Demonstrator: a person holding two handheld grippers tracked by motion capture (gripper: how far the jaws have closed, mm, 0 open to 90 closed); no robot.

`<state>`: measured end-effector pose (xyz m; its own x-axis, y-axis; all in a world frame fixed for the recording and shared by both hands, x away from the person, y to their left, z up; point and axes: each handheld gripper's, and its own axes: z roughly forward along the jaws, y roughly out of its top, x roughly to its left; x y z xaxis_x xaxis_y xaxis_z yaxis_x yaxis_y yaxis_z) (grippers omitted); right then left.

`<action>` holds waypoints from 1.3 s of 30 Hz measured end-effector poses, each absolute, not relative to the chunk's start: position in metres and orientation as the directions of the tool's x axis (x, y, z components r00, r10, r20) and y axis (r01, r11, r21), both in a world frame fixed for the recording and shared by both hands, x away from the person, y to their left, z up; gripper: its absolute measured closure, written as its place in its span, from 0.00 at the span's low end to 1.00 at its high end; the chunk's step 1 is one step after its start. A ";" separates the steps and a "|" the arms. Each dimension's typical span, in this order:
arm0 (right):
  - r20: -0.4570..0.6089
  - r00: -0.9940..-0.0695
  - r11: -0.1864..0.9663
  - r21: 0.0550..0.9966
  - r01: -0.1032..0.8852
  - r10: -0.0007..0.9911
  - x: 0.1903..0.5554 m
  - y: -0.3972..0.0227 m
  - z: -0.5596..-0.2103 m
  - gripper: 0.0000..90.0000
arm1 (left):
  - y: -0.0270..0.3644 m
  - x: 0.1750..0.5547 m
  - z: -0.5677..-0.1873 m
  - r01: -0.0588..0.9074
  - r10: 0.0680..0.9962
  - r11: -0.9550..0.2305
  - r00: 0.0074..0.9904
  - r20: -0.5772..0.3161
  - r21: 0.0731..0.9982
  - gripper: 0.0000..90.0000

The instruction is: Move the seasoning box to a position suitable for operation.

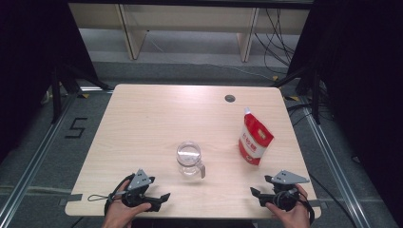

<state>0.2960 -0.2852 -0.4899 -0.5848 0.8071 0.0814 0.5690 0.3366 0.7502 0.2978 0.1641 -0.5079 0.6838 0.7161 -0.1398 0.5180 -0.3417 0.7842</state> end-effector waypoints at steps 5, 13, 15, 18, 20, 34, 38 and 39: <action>0.066 -0.593 0.347 0.756 0.555 0.803 0.298 -0.288 -0.489 0.29 | 0.164 0.298 -0.507 0.528 0.731 -0.327 0.667 -0.144 0.784 0.18; 0.079 -0.578 0.326 0.761 0.561 0.812 0.296 -0.287 -0.489 0.29 | 0.155 0.296 -0.507 0.510 0.723 -0.338 0.679 -0.128 0.791 0.21; 0.084 -0.582 0.324 0.762 0.560 0.809 0.297 -0.287 -0.490 0.29 | 0.150 0.295 -0.507 0.509 0.715 -0.337 0.685 -0.136 0.792 0.24; 0.087 -0.583 0.323 0.762 0.561 0.808 0.297 -0.287 -0.490 0.29 | 0.142 0.295 -0.506 0.483 0.693 -0.343 0.709 -0.130 0.806 0.30; 0.088 -0.584 0.325 0.760 0.563 0.807 0.297 -0.287 -0.490 0.29 | 0.137 0.295 -0.504 0.477 0.675 -0.363 0.727 -0.127 0.801 0.33; 0.077 -0.607 0.350 0.756 0.553 0.791 0.299 -0.287 -0.490 0.29 | 0.078 0.308 -0.501 0.381 0.593 -0.381 0.800 -0.094 0.842 0.58; 0.065 -0.617 0.361 0.761 0.539 0.785 0.299 -0.286 -0.491 0.28 | 0.063 0.316 -0.502 0.372 0.593 -0.372 0.800 -0.090 0.851 0.63; 0.085 -0.623 0.361 0.751 0.553 0.777 0.300 -0.285 -0.492 0.28 | 0.059 0.318 -0.503 0.374 0.598 -0.367 0.796 -0.092 0.852 0.65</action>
